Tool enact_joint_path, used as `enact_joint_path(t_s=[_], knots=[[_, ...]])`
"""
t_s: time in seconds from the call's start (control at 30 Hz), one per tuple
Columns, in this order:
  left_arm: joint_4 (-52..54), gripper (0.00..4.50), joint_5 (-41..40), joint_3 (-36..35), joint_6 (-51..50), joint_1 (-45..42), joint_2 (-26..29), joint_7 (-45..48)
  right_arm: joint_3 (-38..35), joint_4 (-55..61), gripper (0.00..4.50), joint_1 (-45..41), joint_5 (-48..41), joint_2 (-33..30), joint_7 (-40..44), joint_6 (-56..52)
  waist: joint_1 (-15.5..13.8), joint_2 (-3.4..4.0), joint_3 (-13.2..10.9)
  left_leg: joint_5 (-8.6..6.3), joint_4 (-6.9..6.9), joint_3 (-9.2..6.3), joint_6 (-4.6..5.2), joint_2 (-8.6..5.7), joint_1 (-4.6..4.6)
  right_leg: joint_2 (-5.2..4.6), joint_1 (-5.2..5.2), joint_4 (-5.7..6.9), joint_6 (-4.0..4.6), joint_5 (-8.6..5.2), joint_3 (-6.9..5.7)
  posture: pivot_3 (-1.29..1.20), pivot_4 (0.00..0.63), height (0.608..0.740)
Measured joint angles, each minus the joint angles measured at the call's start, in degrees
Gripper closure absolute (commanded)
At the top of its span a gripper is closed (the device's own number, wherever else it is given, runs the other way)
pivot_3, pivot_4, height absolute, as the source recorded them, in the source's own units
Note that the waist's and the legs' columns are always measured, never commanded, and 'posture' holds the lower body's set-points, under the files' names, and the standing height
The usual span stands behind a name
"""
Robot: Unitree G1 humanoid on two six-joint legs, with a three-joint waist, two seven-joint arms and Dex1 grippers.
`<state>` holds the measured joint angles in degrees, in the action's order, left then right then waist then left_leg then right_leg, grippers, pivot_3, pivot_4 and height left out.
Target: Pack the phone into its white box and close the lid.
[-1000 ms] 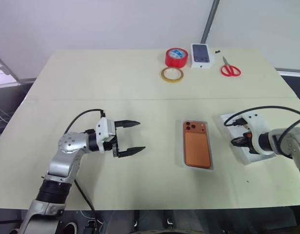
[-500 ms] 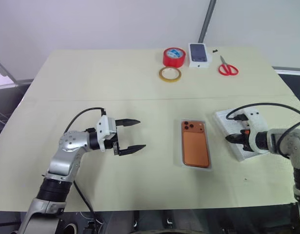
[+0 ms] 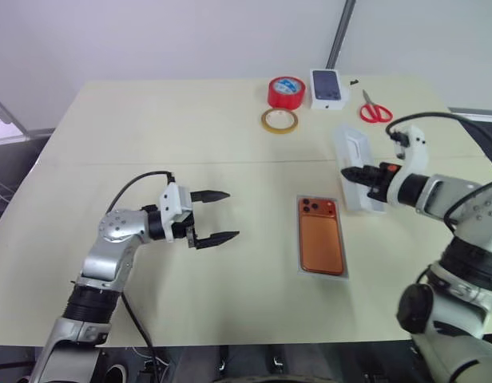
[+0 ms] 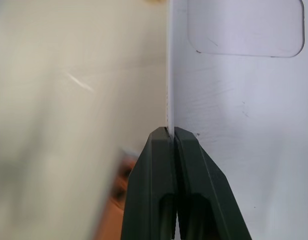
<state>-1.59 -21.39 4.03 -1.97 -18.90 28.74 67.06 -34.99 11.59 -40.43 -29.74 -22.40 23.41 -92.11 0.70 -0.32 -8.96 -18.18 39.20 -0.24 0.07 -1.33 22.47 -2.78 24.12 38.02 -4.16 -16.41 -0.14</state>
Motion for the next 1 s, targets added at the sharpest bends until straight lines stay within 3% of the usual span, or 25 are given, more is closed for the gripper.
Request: enact_joint_path(t_s=[0.2,0.3,0.4,0.5,0.67,0.8,1.0], knots=[[0.2,0.00,-0.1,0.1,-1.4,0.0,-1.0,-1.9,-11.6,2.8,4.45,-1.9,-7.8,14.6,-6.3,0.0,0.1,0.03,0.0,0.03,-0.05,0.01,-0.06,0.00,0.04,0.00,0.10,0.08,0.00,0.00,0.00,0.00,0.150,0.740],[1.1,0.00,-0.6,0.0,-2.9,0.0,-2.0,-3.4,-13.9,5.9,4.45,0.9,-20.2,21.8,-10.8,0.0,0.1,0.05,0.0,0.04,-0.07,0.01,-0.06,0.00,0.04,0.00,0.12,0.11,0.00,0.00,0.00,0.00,0.150,0.740],[1.7,0.00,-1.3,-0.3,-4.1,0.0,-2.3,-4.5,-13.5,8.0,4.45,5.1,-34.0,24.2,-17.2,0.0,0.1,0.06,0.0,0.04,-0.06,0.01,-0.06,-0.01,0.05,-0.01,0.11,0.09,0.00,0.00,0.00,0.00,0.150,0.740],[1.8,0.00,-1.6,-0.5,-5.0,-0.3,-2.8,-5.5,-8.9,9.4,4.45,12.6,-50.4,22.5,-25.1,2.2,0.1,0.06,0.0,0.04,-0.07,0.01,-0.06,-0.01,0.06,-0.02,0.10,0.05,0.00,0.00,0.00,0.00,0.150,0.740],[2.4,0.00,-2.3,-0.5,-5.9,-1.0,-3.9,-6.6,8.3,10.8,4.45,26.3,-75.5,8.2,-38.4,16.4,0.5,0.05,0.0,0.04,-0.03,0.06,-0.03,-0.01,0.05,-0.01,0.05,0.00,0.00,0.00,0.01,0.00,0.150,0.740],[2.9,0.00,-3.1,-0.5,-7.2,-1.8,-4.2,-7.3,16.8,14.3,4.45,29.4,-80.9,2.9,-39.0,26.6,0.8,0.04,0.0,0.04,-0.04,0.05,-0.03,0.07,-0.01,0.17,0.02,0.02,-0.01,0.00,0.01,0.00,0.150,0.740],[5.5,0.00,-4.3,-0.5,-8.6,-1.1,-4.4,-7.5,25.1,17.2,4.45,34.9,-81.4,0.5,-38.8,36.5,0.2,0.01,-0.1,0.04,-0.02,0.04,-0.03,0.07,0.03,0.14,-0.01,-0.03,-0.01,0.00,0.02,0.00,0.150,0.740]])
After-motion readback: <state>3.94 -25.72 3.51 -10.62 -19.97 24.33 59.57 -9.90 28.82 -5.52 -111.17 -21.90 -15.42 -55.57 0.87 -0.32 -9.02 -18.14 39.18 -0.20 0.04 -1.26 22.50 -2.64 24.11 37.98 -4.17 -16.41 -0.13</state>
